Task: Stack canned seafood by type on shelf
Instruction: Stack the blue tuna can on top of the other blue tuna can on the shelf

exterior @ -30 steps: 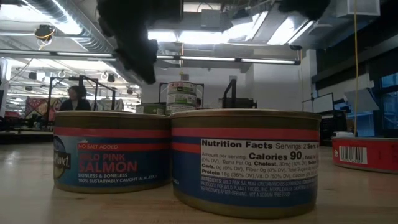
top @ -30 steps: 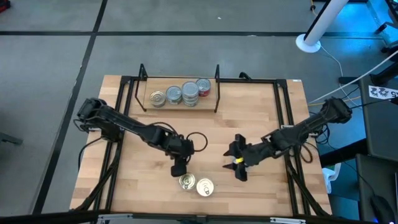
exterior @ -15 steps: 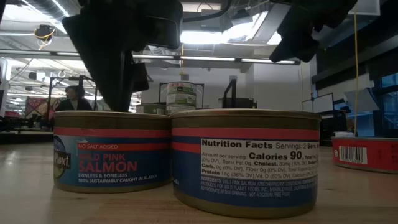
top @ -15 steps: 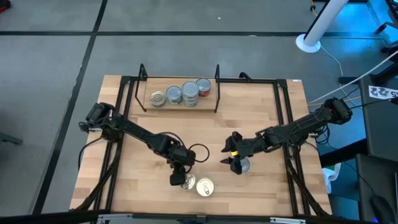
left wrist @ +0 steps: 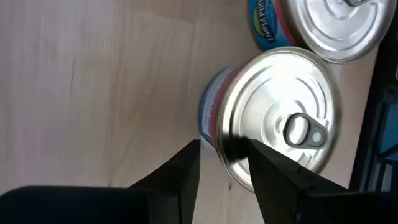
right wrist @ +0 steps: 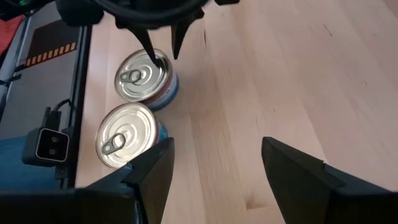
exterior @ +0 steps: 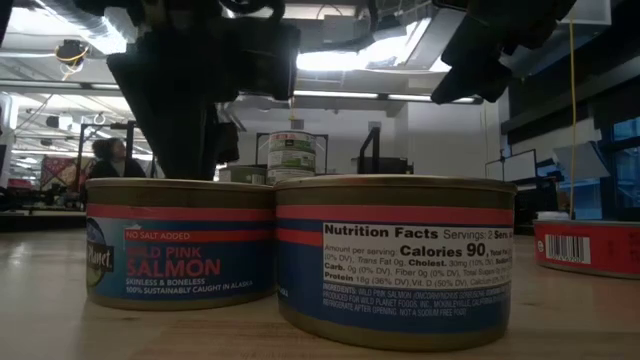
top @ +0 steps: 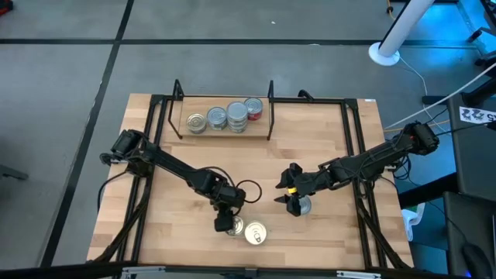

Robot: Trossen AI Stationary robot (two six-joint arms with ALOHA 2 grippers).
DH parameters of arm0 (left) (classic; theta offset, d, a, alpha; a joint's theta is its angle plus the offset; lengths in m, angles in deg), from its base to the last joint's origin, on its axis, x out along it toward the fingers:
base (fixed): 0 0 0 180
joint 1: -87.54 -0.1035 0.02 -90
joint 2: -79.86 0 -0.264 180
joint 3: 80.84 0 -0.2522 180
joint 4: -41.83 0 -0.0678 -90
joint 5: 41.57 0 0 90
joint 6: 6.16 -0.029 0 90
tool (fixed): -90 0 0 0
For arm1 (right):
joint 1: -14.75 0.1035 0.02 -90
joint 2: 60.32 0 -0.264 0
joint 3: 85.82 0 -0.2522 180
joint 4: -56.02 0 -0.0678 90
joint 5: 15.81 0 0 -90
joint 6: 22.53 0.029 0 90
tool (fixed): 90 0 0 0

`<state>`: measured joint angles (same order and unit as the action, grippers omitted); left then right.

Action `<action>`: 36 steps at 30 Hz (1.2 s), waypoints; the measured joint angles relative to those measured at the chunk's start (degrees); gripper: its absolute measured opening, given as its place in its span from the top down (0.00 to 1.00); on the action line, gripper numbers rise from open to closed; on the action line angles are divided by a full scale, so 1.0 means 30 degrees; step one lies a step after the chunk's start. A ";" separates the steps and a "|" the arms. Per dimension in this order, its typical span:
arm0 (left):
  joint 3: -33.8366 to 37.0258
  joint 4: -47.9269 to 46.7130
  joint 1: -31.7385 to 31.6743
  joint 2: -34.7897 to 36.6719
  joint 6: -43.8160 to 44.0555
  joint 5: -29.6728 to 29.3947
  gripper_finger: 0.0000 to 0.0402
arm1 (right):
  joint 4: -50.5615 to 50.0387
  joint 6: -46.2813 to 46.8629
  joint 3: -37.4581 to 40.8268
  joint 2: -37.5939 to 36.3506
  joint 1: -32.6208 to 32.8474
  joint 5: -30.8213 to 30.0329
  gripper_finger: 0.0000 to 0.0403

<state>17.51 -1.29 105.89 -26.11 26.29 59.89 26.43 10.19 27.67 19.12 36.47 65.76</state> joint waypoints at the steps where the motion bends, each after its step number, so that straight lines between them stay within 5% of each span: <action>1: 0.0000 0.0038 0.0000 -0.0087 0.0095 0.0014 0.68 | 0.0091 -0.0003 0.0000 0.0000 0.0000 0.0000 0.40; 7: -0.0029 0.0080 -0.0023 -0.0195 0.0100 0.0046 0.71 | 0.0898 -0.0011 0.0000 0.0000 0.0000 -0.0006 0.40; 17: -0.0066 0.0124 -0.0210 -0.0188 -0.0222 0.0247 0.98 | 0.0981 -0.0536 -0.0007 0.0000 0.0000 -0.0021 0.40; 36: 0.0015 0.0577 -0.1406 -0.0028 -0.0300 -0.0077 1.00 | 0.1929 0.3775 -0.0029 0.2141 -0.0408 0.0033 0.40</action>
<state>17.55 0.44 101.68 -26.20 25.39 59.66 32.22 21.51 27.58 25.55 35.24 65.86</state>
